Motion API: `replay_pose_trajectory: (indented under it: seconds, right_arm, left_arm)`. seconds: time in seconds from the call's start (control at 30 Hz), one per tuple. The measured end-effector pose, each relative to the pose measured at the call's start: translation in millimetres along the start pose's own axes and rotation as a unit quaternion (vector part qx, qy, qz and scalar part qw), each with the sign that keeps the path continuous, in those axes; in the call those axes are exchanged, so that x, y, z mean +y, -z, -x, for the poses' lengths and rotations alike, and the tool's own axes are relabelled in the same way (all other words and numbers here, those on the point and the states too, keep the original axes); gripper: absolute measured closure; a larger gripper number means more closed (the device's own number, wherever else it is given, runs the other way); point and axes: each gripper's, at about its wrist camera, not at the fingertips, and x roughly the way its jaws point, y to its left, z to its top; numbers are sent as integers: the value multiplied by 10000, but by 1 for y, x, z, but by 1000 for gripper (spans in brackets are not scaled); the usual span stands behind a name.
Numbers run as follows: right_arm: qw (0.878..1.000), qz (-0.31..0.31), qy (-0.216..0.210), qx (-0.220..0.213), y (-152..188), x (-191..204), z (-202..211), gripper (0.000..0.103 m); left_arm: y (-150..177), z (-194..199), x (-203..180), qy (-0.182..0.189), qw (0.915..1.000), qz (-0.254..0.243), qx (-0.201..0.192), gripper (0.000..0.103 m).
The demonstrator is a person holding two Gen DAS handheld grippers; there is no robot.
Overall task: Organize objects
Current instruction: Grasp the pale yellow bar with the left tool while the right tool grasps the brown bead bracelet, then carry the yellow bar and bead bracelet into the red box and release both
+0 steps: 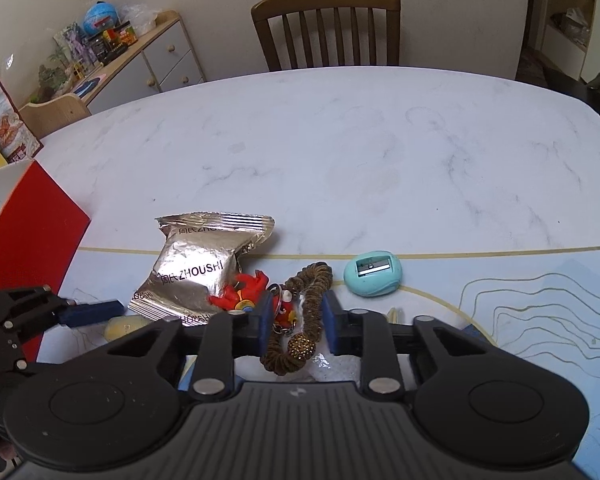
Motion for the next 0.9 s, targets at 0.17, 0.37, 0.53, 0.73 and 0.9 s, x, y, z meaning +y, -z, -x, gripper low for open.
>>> replay_pose_trajectory:
  seconds: [0.17, 0.37, 0.53, 0.73, 0.9]
  right_arm:
    - [10000, -23, 72, -20, 2, 2, 2, 94]
    - [9998, -107, 69, -173, 3, 5, 12, 96]
    - [9998, 67, 167, -108, 1, 7, 10, 96]
    - [9993, 160, 341, 33, 1, 8, 1, 95]
    - [9988, 173, 449, 136, 2, 8, -8, 94]
  left_arm:
    - [0, 6, -1, -25, 10000, 32, 18, 60]
    - [0, 18, 2, 18, 9999, 133, -12, 60]
    - [3, 24, 3, 2, 9998, 210, -10, 60]
    - [7, 32, 6, 23, 9996, 270, 2, 60]
    - [10, 37, 5, 23, 9996, 292, 12, 60]
